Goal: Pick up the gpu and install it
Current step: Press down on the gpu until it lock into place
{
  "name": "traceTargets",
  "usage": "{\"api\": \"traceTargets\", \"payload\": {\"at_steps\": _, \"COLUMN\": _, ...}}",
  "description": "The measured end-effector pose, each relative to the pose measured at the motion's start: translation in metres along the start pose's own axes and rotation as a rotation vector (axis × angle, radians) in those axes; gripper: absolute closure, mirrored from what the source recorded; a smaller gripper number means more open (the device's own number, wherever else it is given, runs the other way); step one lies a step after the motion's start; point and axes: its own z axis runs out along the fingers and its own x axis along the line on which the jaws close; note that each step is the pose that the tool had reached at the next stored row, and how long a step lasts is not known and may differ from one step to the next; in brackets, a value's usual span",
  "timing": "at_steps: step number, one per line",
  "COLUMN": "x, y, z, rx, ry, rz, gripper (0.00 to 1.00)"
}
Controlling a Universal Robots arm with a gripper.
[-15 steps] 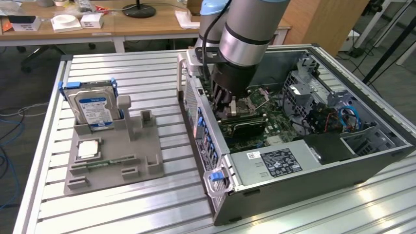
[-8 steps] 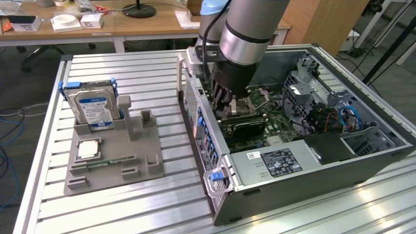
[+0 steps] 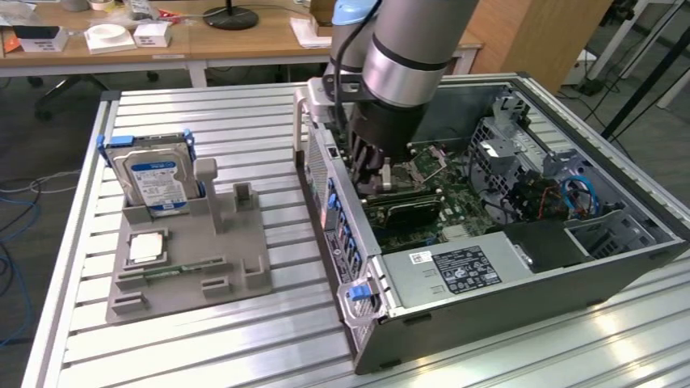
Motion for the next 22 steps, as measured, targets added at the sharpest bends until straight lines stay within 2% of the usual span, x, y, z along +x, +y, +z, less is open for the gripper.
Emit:
{"api": "traceTargets", "payload": {"at_steps": 10, "x": 0.001, "y": 0.0004, "z": 0.0052, "rx": 0.0020, "ry": 0.0035, "rz": 0.000, "gripper": 0.89}}
{"api": "traceTargets", "payload": {"at_steps": 11, "x": 0.001, "y": 0.0004, "z": 0.0060, "rx": 0.0044, "ry": 0.0036, "rz": 0.000, "gripper": 0.89}}
{"api": "traceTargets", "payload": {"at_steps": 12, "x": 0.001, "y": 0.0003, "z": 0.0072, "rx": 0.0092, "ry": 0.0029, "rz": -0.001, "gripper": 0.89}}
{"api": "traceTargets", "payload": {"at_steps": 13, "x": 0.001, "y": -0.0003, "z": 0.0105, "rx": 0.0161, "ry": -0.0034, "rz": -0.002, "gripper": 0.89}}
{"api": "traceTargets", "payload": {"at_steps": 16, "x": 0.001, "y": 0.0000, "z": 0.0088, "rx": 0.0153, "ry": 0.0018, "rz": -0.002, "gripper": 0.89}}
{"api": "traceTargets", "payload": {"at_steps": 18, "x": 0.001, "y": -0.0008, "z": 0.0086, "rx": 0.0148, "ry": 0.0021, "rz": -0.001, "gripper": 0.89}}
{"api": "traceTargets", "payload": {"at_steps": 22, "x": 0.000, "y": -0.0125, "z": 0.0078, "rx": 0.0152, "ry": 0.0019, "rz": -0.001, "gripper": 0.89}}
